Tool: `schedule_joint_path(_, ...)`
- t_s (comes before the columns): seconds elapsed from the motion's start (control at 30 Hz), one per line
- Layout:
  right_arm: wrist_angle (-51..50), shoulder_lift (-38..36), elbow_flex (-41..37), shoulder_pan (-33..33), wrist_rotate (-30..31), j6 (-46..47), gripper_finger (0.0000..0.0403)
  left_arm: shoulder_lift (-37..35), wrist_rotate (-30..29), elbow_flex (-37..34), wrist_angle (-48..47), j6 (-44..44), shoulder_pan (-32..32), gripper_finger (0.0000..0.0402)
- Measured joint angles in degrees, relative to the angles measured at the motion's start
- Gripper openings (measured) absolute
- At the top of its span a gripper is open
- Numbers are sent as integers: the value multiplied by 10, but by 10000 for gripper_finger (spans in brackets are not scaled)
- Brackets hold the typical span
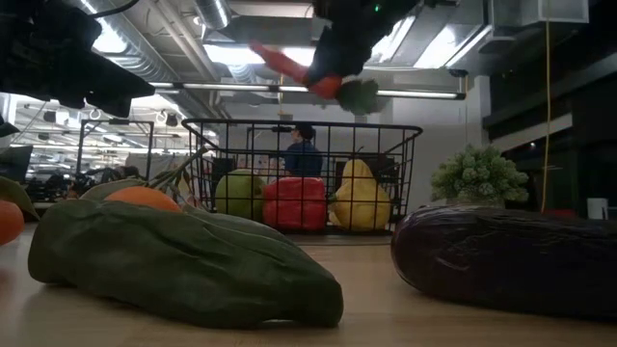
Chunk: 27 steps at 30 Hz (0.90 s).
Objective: Build produce basket
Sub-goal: Put the orange carrot into the black wire basket
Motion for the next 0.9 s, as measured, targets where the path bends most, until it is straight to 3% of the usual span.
schedule_joint_path(0.27, 1, 29, 0, -3, 0, -2, 146, 0, 0, 0, 0, 0, 0, 94)
schedule_joint_path(0.67, 3, 30, 0, -3, 0, -8, 150, 0, 0, 0, 0, 0, 0, 94)
schedule_joint_path(0.9, 0, 30, 0, -3, 1, -204, 150, 0, 0, 0, 0, 0, 0, 94)
